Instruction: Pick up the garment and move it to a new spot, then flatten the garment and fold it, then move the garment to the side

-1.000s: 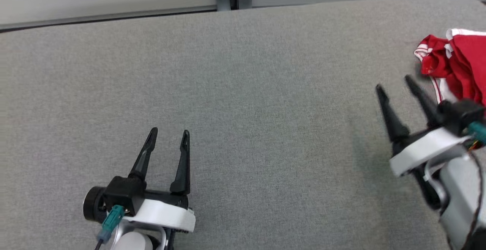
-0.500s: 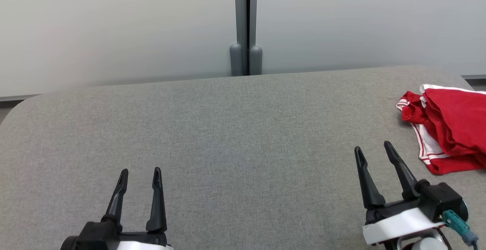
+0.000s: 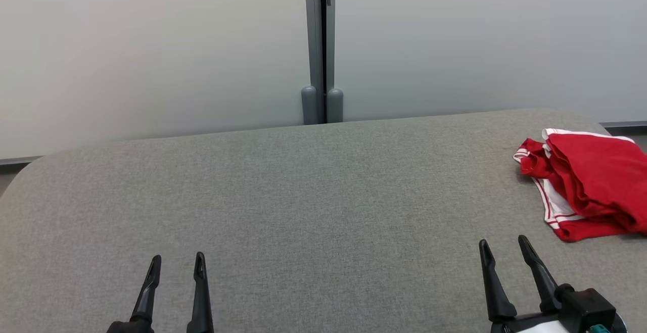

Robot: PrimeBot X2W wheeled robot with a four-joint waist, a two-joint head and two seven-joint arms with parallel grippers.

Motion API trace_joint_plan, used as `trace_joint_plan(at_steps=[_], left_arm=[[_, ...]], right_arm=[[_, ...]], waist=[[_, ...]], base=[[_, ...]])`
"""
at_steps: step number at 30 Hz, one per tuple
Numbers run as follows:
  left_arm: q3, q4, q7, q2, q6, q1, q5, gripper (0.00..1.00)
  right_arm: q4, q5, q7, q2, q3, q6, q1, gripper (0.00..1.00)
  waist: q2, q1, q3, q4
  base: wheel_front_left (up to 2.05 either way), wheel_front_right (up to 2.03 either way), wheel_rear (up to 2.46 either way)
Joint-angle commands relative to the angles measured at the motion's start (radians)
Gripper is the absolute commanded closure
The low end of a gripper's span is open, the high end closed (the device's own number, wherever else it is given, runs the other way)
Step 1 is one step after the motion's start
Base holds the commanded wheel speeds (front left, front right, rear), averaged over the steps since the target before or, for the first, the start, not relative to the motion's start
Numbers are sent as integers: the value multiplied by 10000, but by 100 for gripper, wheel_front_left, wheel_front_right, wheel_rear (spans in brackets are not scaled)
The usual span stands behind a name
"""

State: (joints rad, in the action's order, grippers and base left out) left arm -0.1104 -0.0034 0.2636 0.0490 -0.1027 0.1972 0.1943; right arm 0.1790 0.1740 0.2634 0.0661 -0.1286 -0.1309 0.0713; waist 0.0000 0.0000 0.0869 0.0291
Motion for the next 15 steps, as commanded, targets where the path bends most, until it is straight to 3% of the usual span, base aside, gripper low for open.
trace_joint_plan(at_steps=[1,13,14,15], left_arm=[[63,18,6,34,-28,34,42,0],[-28,98,6,34,61,-88,-157,0],[-38,109,-1,-2,52,0,-101,100],[-49,157,-5,-10,53,12,-87,100]], right_arm=[[-18,-50,12,-16,31,4,97,0],[-158,-178,12,18,297,4,105,0],[-102,-101,0,-44,267,0,99,100],[-52,-82,0,-54,262,0,107,100]], waist=[[0,0,26,51],[0,0,-24,104],[0,0,-25,105],[0,0,-29,105]], base=[[0,0,0],[0,0,0],[0,0,0],[0,0,0]])
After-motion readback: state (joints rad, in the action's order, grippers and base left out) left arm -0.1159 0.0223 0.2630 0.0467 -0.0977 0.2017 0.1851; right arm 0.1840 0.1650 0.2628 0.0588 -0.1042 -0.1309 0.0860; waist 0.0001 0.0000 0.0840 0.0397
